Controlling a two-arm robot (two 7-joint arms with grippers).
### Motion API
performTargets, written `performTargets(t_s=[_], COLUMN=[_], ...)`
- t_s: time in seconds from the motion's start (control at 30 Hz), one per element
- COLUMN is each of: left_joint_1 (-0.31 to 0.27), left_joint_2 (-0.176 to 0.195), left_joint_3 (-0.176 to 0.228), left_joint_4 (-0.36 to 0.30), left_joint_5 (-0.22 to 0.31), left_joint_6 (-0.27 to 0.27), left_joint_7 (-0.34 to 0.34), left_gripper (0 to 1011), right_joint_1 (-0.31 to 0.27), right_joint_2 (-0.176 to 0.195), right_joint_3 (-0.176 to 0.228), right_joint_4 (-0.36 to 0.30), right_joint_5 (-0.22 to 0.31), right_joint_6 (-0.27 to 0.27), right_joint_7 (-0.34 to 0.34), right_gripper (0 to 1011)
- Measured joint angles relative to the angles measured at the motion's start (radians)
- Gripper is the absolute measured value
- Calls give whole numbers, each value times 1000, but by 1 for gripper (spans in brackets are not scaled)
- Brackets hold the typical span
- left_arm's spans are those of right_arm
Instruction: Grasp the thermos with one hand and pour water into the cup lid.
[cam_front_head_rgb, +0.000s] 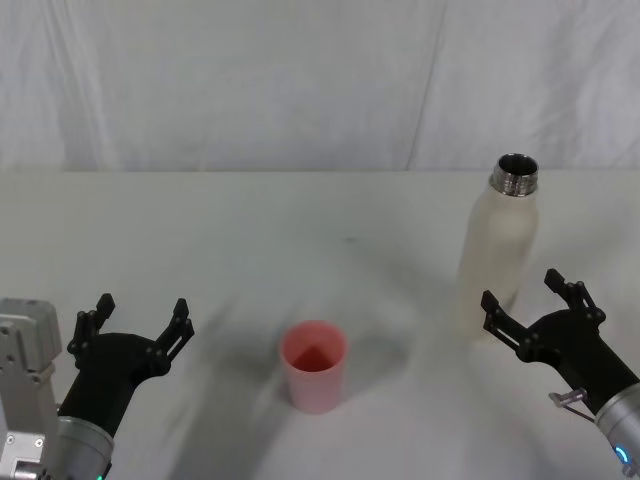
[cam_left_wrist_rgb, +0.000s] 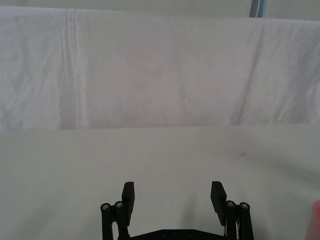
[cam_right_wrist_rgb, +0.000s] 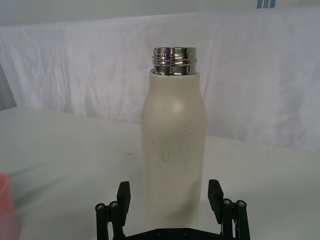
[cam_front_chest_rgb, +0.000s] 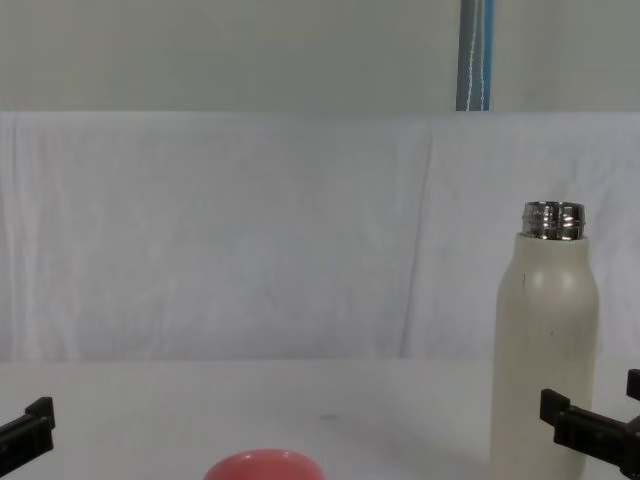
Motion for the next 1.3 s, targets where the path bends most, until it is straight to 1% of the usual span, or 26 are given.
performTargets(t_s=[0.3, 0.7, 1.13, 1.3], left_joint_1=[0, 0, 0, 0], left_joint_2=[0, 0, 0, 0], left_joint_3=[0, 0, 0, 0], left_joint_4=[0, 0, 0, 0], left_joint_5=[0, 0, 0, 0], left_joint_6=[0, 0, 0, 0], left_joint_7=[0, 0, 0, 0], left_gripper=[1001, 1001, 1001, 1001], right_joint_1=[-42, -72, -62, -55], right_joint_2=[5, 19, 26, 29], right_joint_3=[3, -15, -35, -40], right_joint_4=[-31, -48, -42, -34], right_joint_5=[2, 11, 11, 18], right_joint_6=[-28, -48, -50, -59], right_joint_7=[3, 34, 47, 60], right_gripper=[1001, 1001, 1001, 1001])
